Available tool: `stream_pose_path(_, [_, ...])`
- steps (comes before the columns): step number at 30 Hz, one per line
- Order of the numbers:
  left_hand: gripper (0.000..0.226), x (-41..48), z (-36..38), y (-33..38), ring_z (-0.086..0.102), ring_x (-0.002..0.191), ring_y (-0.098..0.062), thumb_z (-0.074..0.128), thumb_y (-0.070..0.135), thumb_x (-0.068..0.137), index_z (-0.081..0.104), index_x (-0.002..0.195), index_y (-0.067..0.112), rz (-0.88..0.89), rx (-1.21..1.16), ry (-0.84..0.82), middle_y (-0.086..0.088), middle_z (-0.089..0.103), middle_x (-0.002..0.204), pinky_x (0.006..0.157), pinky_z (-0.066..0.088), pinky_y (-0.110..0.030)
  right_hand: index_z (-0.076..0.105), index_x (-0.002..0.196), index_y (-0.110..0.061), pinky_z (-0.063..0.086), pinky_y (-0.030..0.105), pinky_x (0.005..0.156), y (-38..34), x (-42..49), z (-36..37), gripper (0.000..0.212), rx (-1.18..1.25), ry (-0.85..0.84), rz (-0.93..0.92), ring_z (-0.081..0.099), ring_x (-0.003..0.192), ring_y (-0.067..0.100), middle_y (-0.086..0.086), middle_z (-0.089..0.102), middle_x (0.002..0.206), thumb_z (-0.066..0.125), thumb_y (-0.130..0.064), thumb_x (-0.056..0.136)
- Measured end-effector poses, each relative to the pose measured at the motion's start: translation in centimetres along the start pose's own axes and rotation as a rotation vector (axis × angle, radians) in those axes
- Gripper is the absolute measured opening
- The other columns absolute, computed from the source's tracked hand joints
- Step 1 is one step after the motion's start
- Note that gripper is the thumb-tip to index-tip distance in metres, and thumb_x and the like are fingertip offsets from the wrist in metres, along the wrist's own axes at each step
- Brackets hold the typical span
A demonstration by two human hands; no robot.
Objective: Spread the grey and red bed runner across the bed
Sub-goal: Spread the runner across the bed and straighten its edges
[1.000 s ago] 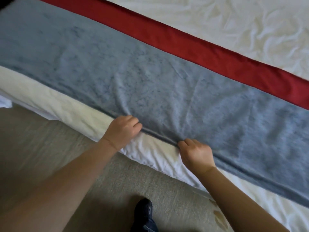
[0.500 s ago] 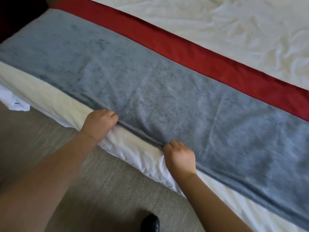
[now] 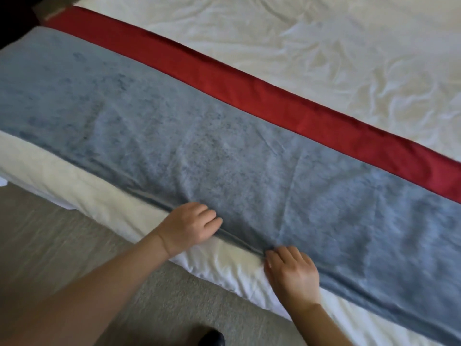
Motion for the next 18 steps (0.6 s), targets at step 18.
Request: stream_pose_path(18, [0.027, 16.8, 0.8, 5.4, 0.061, 0.061, -0.027, 0.047, 0.026, 0.085, 0.065, 0.066, 0.015, -0.081, -0.152, -0.186, -0.004, 0.062, 0.066, 0.048, 0.048, -0.031, 0.063, 0.061, -0.014, 0.045, 0.028, 0.038, 16.9, -2.5, -4.4, 0.023, 0.088, -0.193, 0.175, 0.061, 0.055, 0.028, 0.005, 0.059, 0.063, 0.058, -0.025, 0.081])
Point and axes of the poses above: each hand's wrist, its own x-axis towards the middle knuckle, its own z-axis out of the palm, y = z × x, the point moved 2 cm from there along x, towards the middle knuckle
